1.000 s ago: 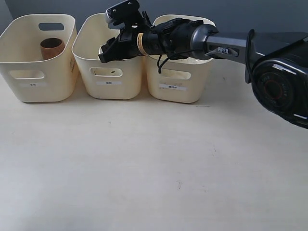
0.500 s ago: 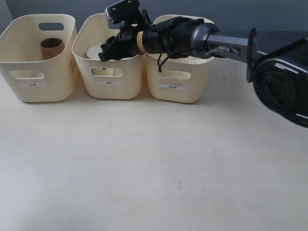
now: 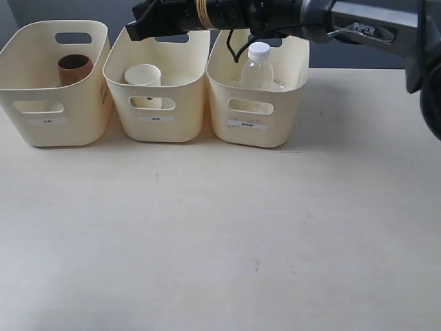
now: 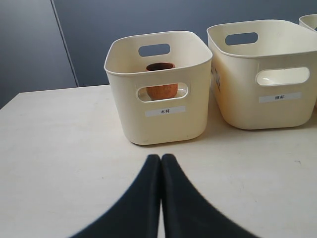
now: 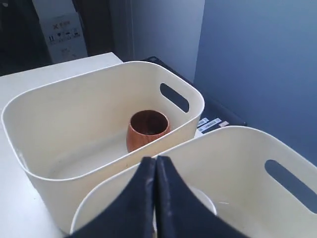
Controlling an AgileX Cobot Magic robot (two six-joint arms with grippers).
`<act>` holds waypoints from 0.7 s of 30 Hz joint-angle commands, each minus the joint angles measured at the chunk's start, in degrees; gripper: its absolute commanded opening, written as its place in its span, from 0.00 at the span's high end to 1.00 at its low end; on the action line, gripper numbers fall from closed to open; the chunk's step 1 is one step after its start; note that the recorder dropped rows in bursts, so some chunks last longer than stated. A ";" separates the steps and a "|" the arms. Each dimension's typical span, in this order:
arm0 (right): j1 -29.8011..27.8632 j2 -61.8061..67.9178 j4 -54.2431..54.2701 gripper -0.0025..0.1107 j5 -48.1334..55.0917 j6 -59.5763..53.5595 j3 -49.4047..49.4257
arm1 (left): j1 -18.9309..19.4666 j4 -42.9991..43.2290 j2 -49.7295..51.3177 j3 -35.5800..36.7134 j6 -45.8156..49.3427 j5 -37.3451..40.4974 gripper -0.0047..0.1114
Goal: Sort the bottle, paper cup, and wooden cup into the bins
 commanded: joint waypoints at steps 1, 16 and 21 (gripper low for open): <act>-0.36 -6.78 0.01 0.99 5.34 -5.39 9.19 | -0.16 0.09 0.19 -0.07 -0.16 -0.80 0.96; -0.36 -35.89 0.01 0.99 16.86 -10.40 40.12 | -0.16 0.09 0.19 -0.07 -0.16 -0.80 0.96; -0.36 -47.46 0.01 0.99 19.82 -10.20 48.73 | -0.16 0.09 0.19 -0.07 -0.16 -0.80 0.96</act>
